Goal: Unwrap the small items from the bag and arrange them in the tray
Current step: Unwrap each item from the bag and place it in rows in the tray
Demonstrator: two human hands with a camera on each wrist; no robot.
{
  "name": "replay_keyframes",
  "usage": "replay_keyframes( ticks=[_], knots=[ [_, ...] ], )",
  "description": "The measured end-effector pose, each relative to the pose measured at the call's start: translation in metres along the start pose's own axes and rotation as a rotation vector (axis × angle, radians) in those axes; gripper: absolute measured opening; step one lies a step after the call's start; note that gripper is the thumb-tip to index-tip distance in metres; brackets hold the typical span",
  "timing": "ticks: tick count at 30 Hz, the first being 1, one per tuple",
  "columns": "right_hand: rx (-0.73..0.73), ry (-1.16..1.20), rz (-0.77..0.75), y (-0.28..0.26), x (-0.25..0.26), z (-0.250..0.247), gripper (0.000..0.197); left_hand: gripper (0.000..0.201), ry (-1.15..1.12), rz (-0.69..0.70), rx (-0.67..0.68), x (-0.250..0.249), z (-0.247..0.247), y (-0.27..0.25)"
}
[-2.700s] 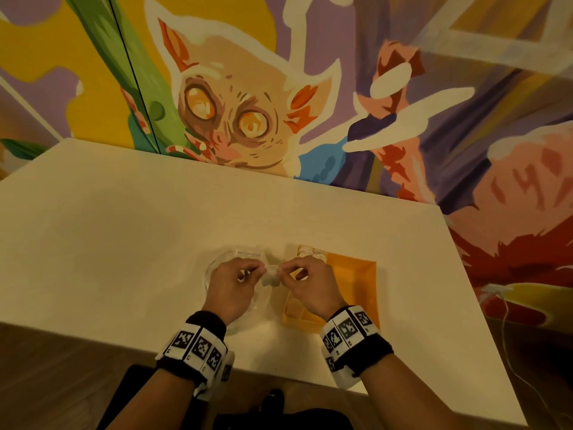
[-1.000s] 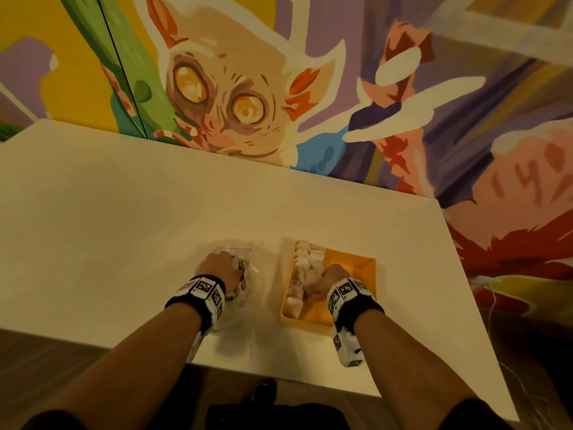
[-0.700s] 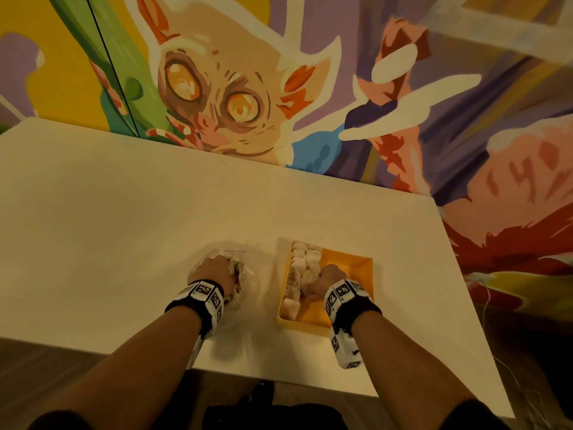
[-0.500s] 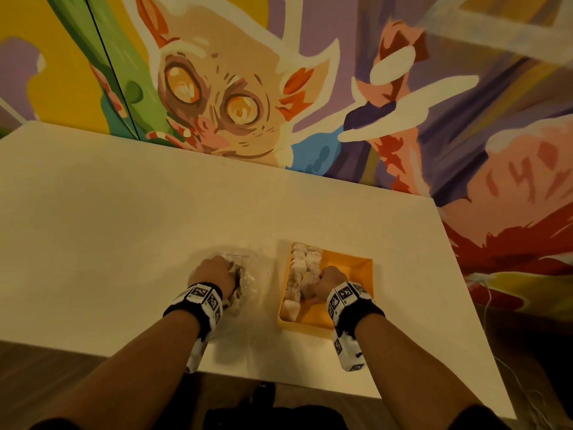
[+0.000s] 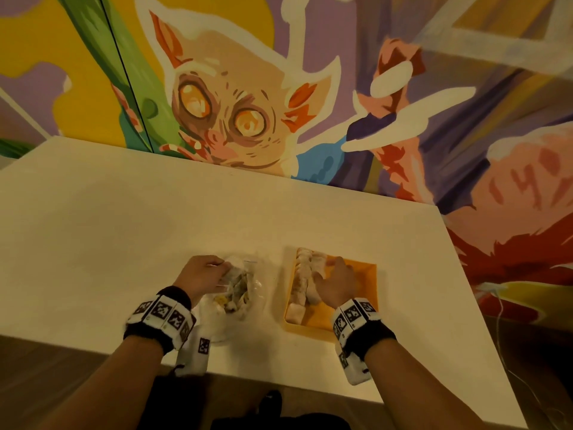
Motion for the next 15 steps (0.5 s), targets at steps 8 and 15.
replay_keyframes(
  ticks=[8,15],
  knots=[
    [0.365,0.583,-0.214,-0.049,0.081,0.043,0.019,0.011,-0.411,0.053,0.111,-0.005,0.016,-0.034],
    [0.292,0.600,-0.301,-0.059,0.093,0.054,0.019,0.009,-0.493,0.056,0.092,0.000,0.028,-0.047]
  ],
)
Point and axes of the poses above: each hand's wrist, its own y-axis towards the middle knuckle, its own z-axis out of the palm, x = y × z, the point moved 5 cm from there along y, towards the middle knuckle, and after that the axes turned 3 degrees about x, right-handed, at the moved point
